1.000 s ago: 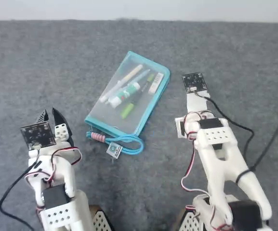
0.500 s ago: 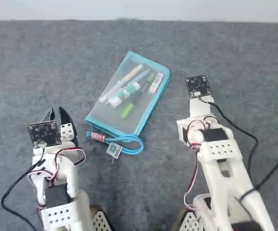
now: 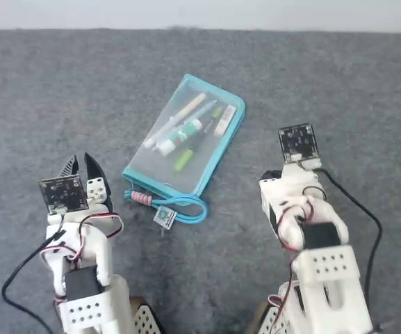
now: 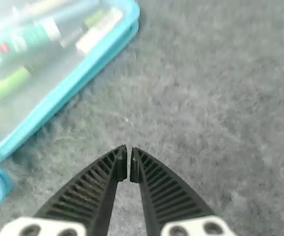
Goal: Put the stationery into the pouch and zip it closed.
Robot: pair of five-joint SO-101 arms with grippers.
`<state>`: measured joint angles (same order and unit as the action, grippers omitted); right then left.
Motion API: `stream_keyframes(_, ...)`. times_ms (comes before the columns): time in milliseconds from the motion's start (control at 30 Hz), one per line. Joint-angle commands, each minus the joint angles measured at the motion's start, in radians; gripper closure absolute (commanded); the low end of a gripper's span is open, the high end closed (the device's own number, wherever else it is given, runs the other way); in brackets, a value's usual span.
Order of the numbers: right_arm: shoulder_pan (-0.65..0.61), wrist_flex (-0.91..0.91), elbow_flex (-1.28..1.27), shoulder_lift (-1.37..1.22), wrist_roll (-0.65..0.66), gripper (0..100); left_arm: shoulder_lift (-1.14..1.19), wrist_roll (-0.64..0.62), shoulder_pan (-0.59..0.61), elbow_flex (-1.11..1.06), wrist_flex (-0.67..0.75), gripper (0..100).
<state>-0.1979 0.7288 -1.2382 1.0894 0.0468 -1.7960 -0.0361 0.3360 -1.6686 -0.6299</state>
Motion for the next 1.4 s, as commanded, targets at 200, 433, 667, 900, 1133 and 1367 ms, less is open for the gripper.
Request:
stream_keyframes(200,0.004,-0.033,-0.12,0.335,0.014,98.9,-0.021,0.005,-0.008,-0.016,0.106,94)
stream_keyframes(433,0.004,-0.371,-0.385,0.556,0.017,99.1,-0.018,0.005,-0.009,-0.016,0.106,94)
stream_keyframes(667,0.002,-0.364,-0.445,0.723,0.018,99.1,-0.018,0.005,-0.009,-0.016,0.106,94)
stream_keyframes(900,-0.05,-0.351,-0.445,0.722,0.018,99.1,-0.018,0.005,-0.009,-0.016,0.106,94)
stream_keyframes(1133,0.044,-0.076,-0.445,0.713,0.018,99.0,-0.02,0.005,-0.009,-0.016,0.106,94)
stream_keyframes(1367,0.222,0.171,-0.445,0.723,0.015,99.0,-0.02,0.008,-0.003,-0.016,-0.264,94)
